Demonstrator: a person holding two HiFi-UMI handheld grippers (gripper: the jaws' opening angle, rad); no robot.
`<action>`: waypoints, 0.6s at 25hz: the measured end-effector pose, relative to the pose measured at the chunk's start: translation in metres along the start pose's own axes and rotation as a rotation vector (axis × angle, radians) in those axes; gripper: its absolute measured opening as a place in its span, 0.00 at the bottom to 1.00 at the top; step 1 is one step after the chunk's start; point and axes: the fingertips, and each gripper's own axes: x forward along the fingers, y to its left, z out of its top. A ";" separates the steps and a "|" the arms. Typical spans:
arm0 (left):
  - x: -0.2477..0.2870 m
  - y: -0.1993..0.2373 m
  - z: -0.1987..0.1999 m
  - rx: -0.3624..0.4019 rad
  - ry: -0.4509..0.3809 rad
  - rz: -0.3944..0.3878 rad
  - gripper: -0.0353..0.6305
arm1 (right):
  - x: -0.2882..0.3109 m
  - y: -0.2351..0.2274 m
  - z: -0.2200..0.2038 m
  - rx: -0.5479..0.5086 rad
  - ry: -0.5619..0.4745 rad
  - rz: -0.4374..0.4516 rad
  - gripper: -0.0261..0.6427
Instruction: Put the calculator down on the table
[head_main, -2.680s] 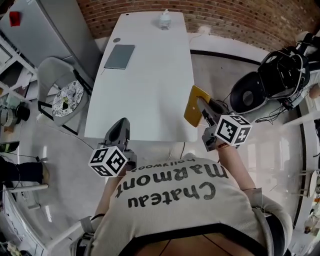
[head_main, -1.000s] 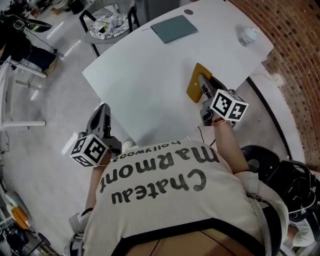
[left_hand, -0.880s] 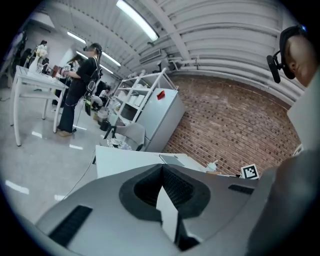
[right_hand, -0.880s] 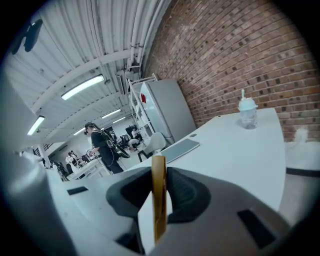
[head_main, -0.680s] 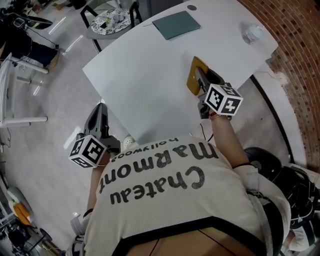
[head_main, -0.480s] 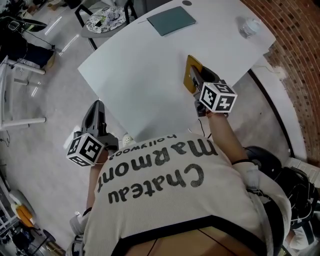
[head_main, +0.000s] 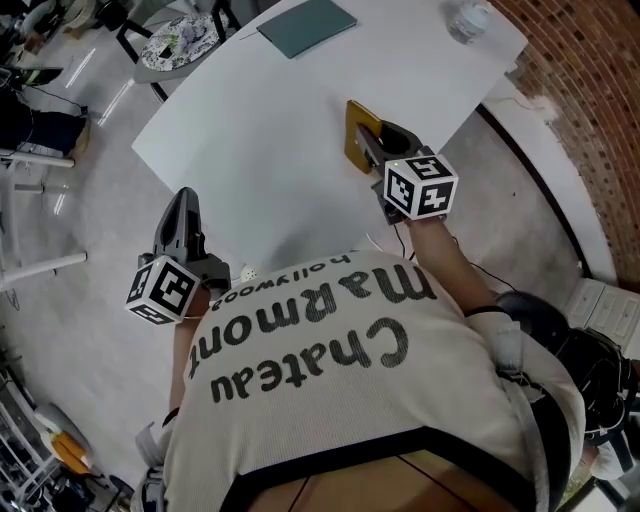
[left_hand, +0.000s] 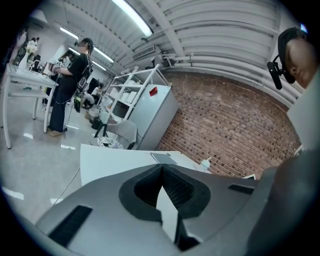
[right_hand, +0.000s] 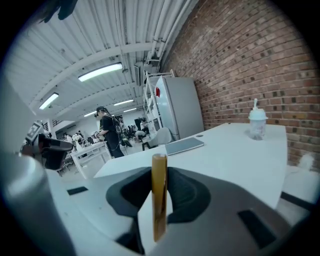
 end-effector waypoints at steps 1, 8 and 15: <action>0.001 -0.003 -0.001 0.002 0.002 -0.006 0.06 | -0.003 -0.001 -0.002 -0.015 0.001 -0.003 0.18; -0.001 -0.001 -0.003 -0.004 0.008 -0.020 0.06 | -0.011 0.006 -0.008 -0.056 0.011 -0.018 0.18; -0.008 0.005 -0.001 -0.018 0.007 -0.021 0.06 | -0.010 0.022 -0.013 -0.125 0.051 -0.013 0.19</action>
